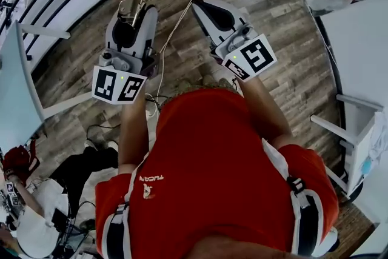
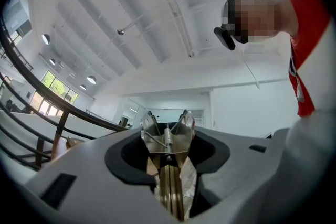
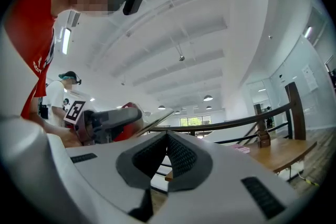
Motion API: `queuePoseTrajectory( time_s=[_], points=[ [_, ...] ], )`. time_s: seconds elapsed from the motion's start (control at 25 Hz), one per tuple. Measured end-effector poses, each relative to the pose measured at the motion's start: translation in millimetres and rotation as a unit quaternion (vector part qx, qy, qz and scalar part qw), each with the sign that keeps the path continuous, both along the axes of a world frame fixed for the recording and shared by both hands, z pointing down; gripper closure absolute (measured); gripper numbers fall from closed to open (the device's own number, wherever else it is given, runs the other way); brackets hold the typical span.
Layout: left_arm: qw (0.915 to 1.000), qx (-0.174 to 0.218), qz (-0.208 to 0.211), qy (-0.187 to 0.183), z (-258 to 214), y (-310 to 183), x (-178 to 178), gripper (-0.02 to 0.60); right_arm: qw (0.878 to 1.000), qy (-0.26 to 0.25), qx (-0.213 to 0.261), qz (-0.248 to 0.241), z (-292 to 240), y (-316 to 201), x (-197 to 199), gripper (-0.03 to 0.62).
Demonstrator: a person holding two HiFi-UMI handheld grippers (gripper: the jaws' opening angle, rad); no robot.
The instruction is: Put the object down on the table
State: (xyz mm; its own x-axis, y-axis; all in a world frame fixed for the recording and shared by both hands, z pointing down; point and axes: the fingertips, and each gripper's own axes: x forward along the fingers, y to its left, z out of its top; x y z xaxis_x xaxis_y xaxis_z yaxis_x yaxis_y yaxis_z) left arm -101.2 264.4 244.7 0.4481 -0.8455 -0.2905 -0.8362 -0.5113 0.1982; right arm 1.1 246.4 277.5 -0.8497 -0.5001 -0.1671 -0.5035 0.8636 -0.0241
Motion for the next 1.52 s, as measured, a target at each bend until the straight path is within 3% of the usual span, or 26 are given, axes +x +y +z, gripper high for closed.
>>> queuePoseTrajectory(
  time_s=[0.28, 0.56, 0.92, 1.24, 1.52],
  points=[
    [1.0, -0.005, 0.007, -0.002, 11.4, -9.7, -10.3, 0.39, 1.0, 0.017, 0.01, 0.024, 3.9, -7.0, 4.0, 0.569],
    [0.9998, -0.016, 0.005, -0.011, 22.2, -55.4, -19.2, 0.39, 0.999, 0.02, 0.007, 0.031, 14.1, -54.9, -0.1, 0.569],
    [0.9992, -0.026, -0.012, -0.03, 31.2, -161.7, -20.7, 0.39, 0.999, 0.028, 0.032, 0.021, 15.5, -163.5, -1.8, 0.569],
    [0.9971, -0.055, -0.041, -0.034, 47.5, -262.8, -18.5, 0.39, 0.999, 0.033, 0.02, -0.009, 27.2, -267.2, -0.1, 0.569],
    [0.9945, -0.074, -0.061, -0.041, 58.5, -319.2, -17.5, 0.39, 0.998, 0.052, 0.019, -0.038, 33.4, -315.3, -4.3, 0.569]
  ],
)
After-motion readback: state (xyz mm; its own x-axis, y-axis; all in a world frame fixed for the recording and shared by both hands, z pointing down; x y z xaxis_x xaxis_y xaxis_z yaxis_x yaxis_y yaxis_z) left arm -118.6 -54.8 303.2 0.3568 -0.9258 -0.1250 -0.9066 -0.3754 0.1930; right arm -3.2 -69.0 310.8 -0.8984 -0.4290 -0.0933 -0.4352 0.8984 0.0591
